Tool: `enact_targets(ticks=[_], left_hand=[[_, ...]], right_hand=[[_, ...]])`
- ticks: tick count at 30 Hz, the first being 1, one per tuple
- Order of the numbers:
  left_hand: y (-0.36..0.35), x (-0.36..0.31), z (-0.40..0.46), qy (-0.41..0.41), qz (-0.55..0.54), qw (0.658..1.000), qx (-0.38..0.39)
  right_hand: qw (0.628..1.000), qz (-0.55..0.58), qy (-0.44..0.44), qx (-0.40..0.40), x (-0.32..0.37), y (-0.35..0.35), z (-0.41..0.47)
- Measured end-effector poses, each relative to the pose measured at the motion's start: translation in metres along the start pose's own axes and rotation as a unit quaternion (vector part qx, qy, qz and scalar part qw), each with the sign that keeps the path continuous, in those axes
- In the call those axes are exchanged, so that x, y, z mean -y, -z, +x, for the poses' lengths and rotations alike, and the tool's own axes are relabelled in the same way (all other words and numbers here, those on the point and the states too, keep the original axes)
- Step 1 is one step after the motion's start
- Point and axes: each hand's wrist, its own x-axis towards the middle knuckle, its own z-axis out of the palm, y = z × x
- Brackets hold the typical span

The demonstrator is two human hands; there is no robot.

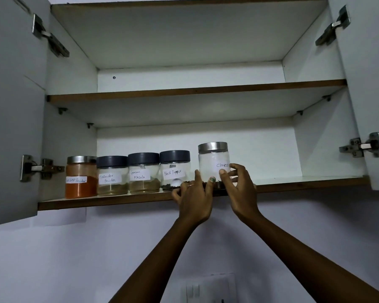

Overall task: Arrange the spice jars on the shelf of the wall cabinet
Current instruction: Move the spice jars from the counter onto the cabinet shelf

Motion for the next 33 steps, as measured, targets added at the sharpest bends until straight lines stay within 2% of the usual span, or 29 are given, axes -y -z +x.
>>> enact_targets(ticks=[5,8,11,13,16,21,25,33], left_hand=[[-0.010,0.001,-0.002,0.012,0.002,0.999,-0.034],[-0.017,0.001,-0.005,0.011,0.010,0.996,-0.093],[-0.024,0.002,-0.011,-0.006,-0.040,0.988,-0.148],[-0.029,0.003,-0.017,-0.013,-0.059,0.984,-0.165],[-0.036,0.007,-0.022,-0.028,-0.028,0.983,-0.179],[-0.039,0.009,-0.020,-0.040,0.019,0.983,-0.180],[-0.044,0.011,-0.022,-0.043,0.050,0.983,-0.172],[-0.048,0.005,-0.018,-0.004,0.020,0.991,-0.134]], right_hand=[[0.991,-0.133,0.016,0.026,-0.010,-0.001,-0.003],[0.990,-0.140,0.030,0.015,-0.012,-0.002,-0.004],[0.987,-0.160,0.013,-0.004,-0.014,-0.004,-0.005],[0.985,-0.169,-0.009,-0.006,-0.016,-0.006,-0.007],[0.980,-0.199,0.006,-0.011,-0.018,-0.011,-0.009],[0.971,-0.237,0.036,-0.016,-0.025,-0.014,-0.009],[0.974,-0.218,0.057,-0.017,-0.030,-0.014,-0.011],[0.971,-0.223,0.086,-0.013,-0.033,-0.009,-0.013]])
